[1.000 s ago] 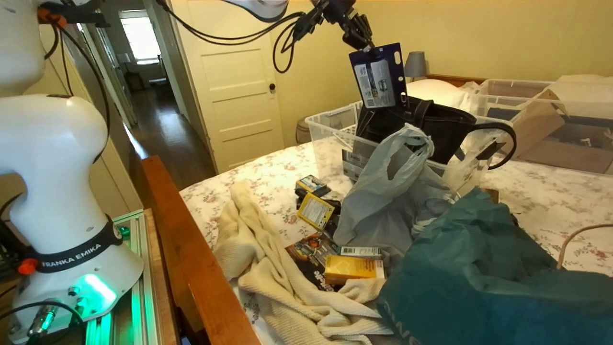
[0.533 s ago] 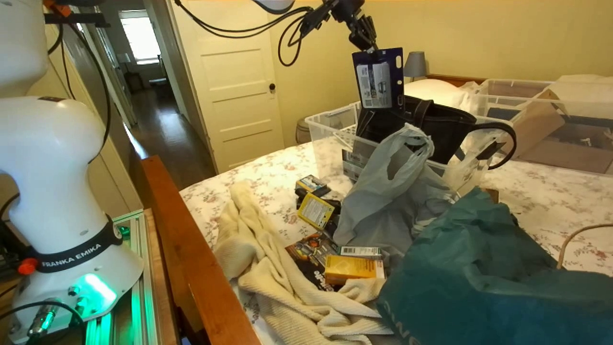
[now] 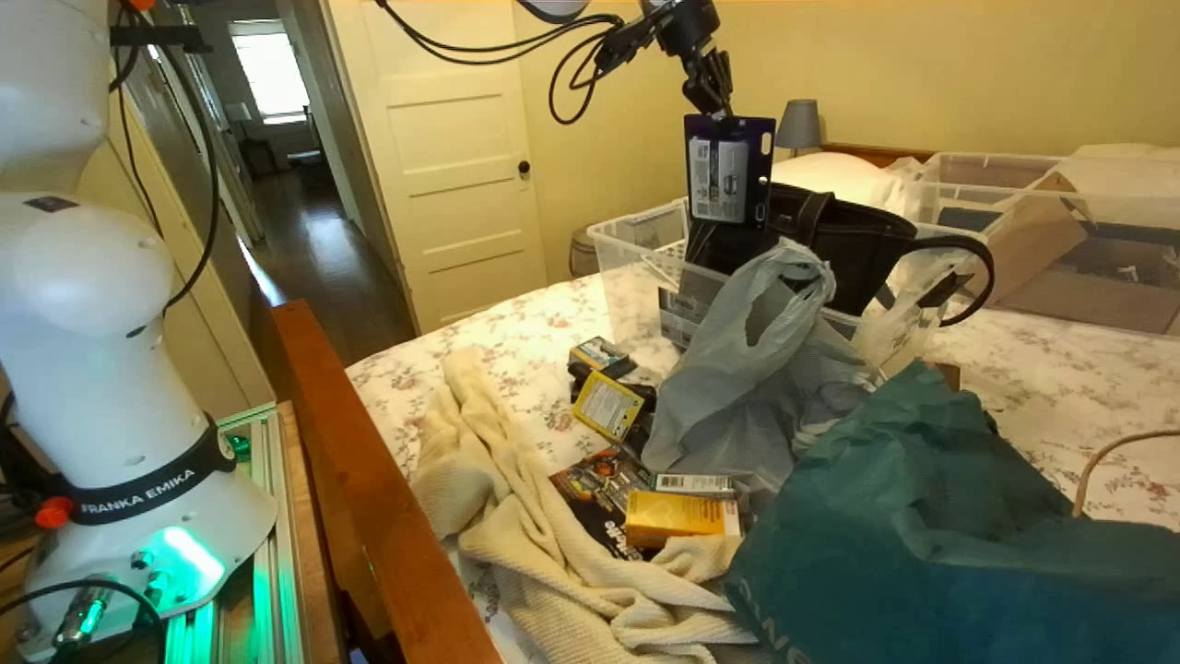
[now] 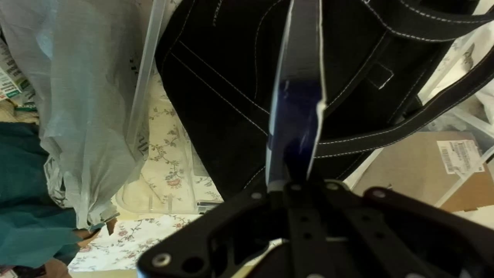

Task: Pick the black packet off the bed and place it in the shopping bag

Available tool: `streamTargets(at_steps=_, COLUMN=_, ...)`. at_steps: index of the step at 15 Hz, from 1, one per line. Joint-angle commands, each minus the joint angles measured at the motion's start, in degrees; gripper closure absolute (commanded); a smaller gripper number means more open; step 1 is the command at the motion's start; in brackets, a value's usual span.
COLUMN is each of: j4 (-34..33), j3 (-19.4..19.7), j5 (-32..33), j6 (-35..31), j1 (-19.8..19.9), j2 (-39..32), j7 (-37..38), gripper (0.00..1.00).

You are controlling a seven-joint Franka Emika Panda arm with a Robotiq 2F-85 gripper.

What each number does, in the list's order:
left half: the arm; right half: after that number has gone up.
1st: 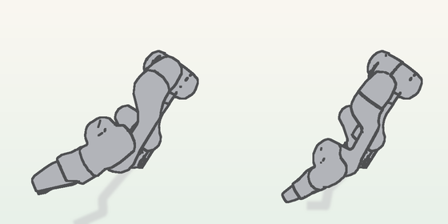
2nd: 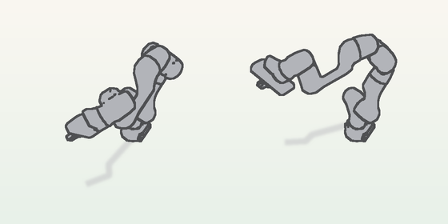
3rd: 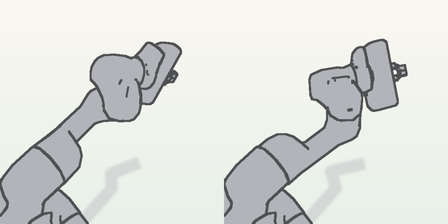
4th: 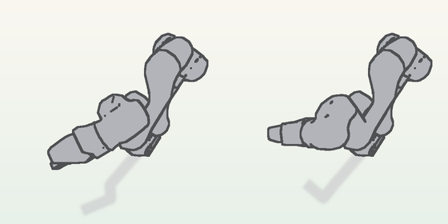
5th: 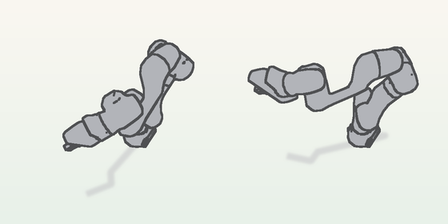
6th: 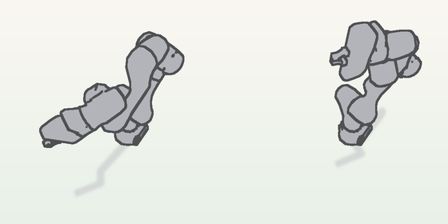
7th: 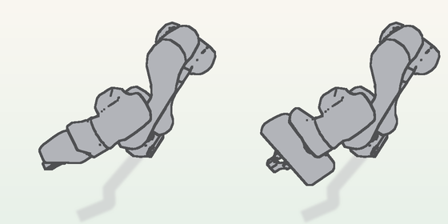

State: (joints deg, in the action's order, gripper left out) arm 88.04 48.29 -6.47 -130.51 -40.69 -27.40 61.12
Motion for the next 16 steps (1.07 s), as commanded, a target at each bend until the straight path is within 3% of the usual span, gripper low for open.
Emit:
streamTargets(at_steps=1, j4=-6.1, j3=-11.3, j5=6.6, j6=4.3, j1=10.2, j2=-0.4, j7=6.3, gripper=0.99)
streamTargets(at_steps=4, j4=-4.4, j3=-19.7, j5=11.9, j6=2.9, j1=16.4, j2=1.9, j7=8.3, gripper=0.96)
streamTargets(at_steps=11, j4=-5.4, j3=-21.2, j5=12.3, j6=3.4, j1=17.9, j2=1.6, j7=9.0, gripper=0.99)
streamTargets(at_steps=16, j4=-10.3, j3=-30.5, j5=15.8, j6=7.7, j1=26.3, j2=-1.5, j7=9.4, gripper=0.99)
